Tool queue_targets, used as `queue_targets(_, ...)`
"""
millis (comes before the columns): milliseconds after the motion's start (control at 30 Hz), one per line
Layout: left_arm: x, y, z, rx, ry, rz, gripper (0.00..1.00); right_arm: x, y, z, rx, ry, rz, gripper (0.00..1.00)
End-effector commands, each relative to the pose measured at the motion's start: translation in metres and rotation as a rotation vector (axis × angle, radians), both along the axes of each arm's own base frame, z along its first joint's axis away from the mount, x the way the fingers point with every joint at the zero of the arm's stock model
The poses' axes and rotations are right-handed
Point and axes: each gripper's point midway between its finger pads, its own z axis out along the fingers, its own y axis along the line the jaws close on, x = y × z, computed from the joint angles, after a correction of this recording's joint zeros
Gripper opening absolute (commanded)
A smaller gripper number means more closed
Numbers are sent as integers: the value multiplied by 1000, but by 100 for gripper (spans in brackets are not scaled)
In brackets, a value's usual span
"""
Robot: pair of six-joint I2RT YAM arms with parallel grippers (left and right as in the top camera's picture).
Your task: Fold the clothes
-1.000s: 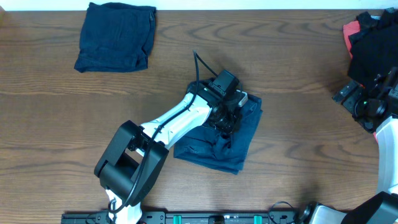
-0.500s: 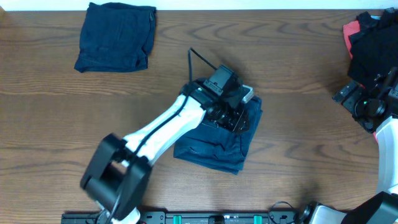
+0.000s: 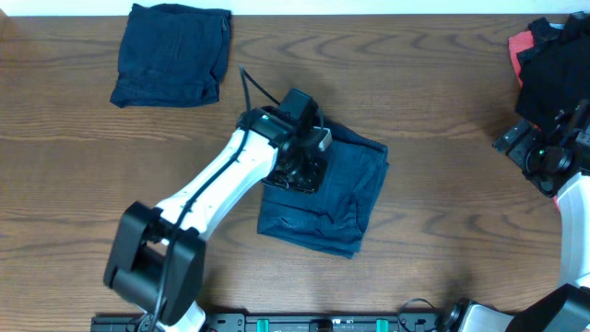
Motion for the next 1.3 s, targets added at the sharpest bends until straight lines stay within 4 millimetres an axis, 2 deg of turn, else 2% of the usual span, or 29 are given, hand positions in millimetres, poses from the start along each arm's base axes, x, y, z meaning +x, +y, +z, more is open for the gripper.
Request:
queue_targets(0,-3,2,-19,43,40,-6,6,1,-5,2,-16,0,4,99)
queue_targets(300,-25,-20,-40,-2,160,-53,6,1,-5,2,-16,0,4,99)
queue_targets(633,-58,-47,-42,17,174,-141,6,1,-5,2,-16,0,4,99)
queue_targets(1267,-72,-79,-52,-16,139,-159,6,1,-5,2,-16,0,4,99)
